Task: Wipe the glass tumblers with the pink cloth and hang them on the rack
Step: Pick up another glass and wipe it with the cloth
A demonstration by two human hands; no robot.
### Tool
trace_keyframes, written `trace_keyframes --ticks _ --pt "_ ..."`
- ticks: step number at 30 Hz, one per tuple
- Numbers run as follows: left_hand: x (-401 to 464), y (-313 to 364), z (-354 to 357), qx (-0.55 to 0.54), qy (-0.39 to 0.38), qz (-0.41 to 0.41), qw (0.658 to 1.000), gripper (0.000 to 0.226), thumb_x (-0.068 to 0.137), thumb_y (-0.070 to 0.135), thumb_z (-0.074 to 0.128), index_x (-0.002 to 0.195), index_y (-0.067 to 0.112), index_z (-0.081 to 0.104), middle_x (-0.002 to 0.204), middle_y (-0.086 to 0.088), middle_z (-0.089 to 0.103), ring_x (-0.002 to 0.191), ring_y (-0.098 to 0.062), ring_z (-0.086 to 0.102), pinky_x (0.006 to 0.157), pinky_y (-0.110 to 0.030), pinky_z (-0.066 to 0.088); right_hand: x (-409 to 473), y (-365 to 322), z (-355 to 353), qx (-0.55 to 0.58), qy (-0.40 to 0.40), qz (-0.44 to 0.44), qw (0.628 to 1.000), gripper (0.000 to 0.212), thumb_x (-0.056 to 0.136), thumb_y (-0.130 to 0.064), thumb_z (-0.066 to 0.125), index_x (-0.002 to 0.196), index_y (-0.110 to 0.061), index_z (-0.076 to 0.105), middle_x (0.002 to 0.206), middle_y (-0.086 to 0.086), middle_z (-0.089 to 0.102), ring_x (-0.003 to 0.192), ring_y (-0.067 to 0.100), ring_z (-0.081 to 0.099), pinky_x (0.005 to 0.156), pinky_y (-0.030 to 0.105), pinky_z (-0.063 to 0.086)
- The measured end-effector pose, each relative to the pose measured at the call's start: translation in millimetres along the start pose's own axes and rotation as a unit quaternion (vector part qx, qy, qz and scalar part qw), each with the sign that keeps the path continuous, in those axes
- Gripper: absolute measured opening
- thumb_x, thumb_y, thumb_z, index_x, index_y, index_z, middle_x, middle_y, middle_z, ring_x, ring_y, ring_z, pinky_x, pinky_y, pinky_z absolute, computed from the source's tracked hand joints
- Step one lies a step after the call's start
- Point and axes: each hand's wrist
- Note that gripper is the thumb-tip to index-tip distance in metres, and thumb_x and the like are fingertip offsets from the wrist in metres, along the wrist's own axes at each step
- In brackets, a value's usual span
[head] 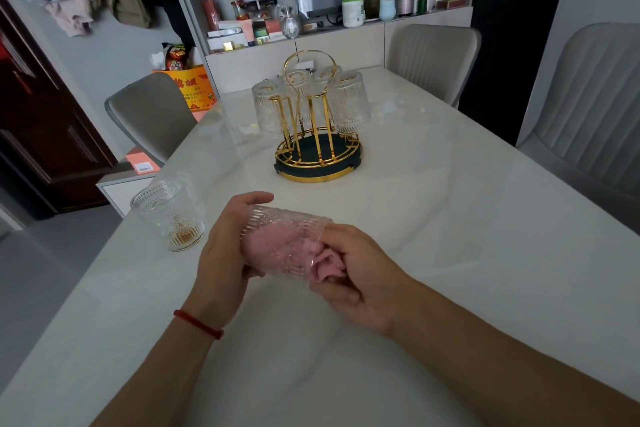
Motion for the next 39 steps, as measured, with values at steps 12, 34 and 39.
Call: trace_keyframes --ticks 12,34,39 --pt "0.2 7.3 1.2 -0.017 0.030 -0.003 0.999 0.027 0.101 0.030 0.050 0.091 0.024 0.074 0.102 -0.007 0.068 0.082 -0.024 0.068 0.056 -0.034 0.052 0.8 -0.1 -1.7 -0.021 -0.029 0.001 0.999 0.027 0.106 -0.015 0.050 0.087 -0.003 0.064 0.070 0.014 0.045 0.034 0.005 0.033 0.028 0.017 0.020" --pt "1.2 6.5 -8.4 -0.244 -0.052 -0.050 0.967 0.045 0.087 0.030 0.059 0.125 0.006 0.066 0.125 -0.021 0.071 0.115 -0.033 0.069 0.095 -0.045 0.058 2.5 -6.1 -11.1 0.088 -0.096 0.022 0.991 0.025 0.100 -0.024 0.052 0.107 -0.003 0.062 0.084 0.014 0.054 0.023 0.006 0.032 0.022 0.016 0.019" --pt "-1.9 6.0 -7.7 0.001 -0.050 -0.107 0.993 0.069 0.105 0.061 0.028 0.107 0.009 0.073 0.075 -0.019 0.061 0.056 -0.025 0.057 0.052 -0.028 0.044 1.1 -12.1 -11.6 -0.032 -0.063 -0.022 0.997 0.026 0.107 -0.021 0.045 0.118 -0.002 0.059 0.074 0.014 0.040 0.028 0.006 0.034 0.025 0.015 0.018"
Point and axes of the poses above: each hand's wrist, its own x-axis towards the middle knuckle, its own z-axis out of the palm, y = z × x
